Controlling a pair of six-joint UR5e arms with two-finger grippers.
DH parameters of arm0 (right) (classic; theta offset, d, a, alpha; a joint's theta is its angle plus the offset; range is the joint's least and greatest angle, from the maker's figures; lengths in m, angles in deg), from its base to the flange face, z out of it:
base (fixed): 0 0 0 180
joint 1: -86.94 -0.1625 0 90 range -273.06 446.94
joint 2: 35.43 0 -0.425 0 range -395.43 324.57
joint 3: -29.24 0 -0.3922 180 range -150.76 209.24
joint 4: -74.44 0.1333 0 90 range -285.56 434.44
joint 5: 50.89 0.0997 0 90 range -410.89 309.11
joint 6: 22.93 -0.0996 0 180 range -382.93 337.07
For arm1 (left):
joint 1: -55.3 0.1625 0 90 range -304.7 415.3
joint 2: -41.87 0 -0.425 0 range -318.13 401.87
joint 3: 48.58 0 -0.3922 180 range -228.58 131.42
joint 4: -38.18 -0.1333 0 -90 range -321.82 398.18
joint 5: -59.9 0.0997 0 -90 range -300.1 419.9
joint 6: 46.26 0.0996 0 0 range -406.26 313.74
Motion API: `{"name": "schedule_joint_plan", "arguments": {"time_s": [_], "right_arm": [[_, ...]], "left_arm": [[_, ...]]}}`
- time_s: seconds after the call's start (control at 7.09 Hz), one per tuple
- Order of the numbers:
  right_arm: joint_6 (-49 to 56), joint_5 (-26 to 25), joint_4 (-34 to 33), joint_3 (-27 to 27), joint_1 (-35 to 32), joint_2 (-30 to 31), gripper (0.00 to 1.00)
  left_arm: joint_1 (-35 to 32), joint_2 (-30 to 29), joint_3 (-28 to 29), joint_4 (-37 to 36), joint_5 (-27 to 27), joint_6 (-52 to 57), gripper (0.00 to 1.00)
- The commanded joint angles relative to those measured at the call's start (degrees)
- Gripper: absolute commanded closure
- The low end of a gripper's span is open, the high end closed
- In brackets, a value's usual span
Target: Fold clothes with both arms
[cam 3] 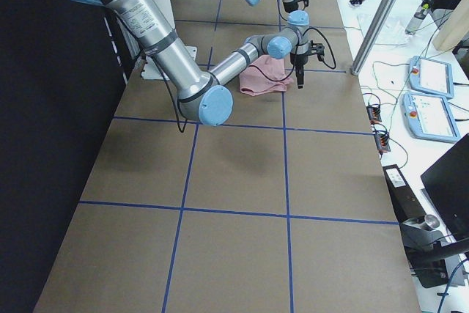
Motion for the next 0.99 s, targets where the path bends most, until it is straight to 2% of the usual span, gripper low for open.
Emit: {"name": "schedule_joint_plan", "arguments": {"time_s": [0.0, 0.14, 0.28, 0.56, 0.71, 0.85], "right_arm": [[9.3, 5.6, -0.2, -1.7, -6.0, 3.6, 0.0], [18.8, 10.1, -0.4, -1.9, -12.2, 6.7, 0.0], [29.4, 14.1, -0.8, -1.7, -18.4, 10.4, 0.0], [50.8, 14.7, -12.0, -1.8, -28.8, 13.1, 0.0], [56.4, 14.7, -15.6, -1.8, -32.7, 15.5, 0.0], [57.3, 14.3, -14.2, -2.6, -34.6, 23.2, 0.0]], "left_arm": [[-4.9, 5.3, -18.1, -14.2, -4.8, 11.4, 0.0], [-10.6, 6.2, -22.8, -22.0, -6.7, 23.4, 0.0], [-16.3, 10.1, -24.9, -23.7, -8.9, 33.0, 0.0], [-28.2, 17.1, -24.6, -23.9, -11.4, 51.7, 0.0], [-33.8, 20.2, -23.2, -24.0, -14.7, 53.9, 0.0], [-36.8, 21.9, -18.6, -23.9, -18.8, 54.0, 0.0]]}}
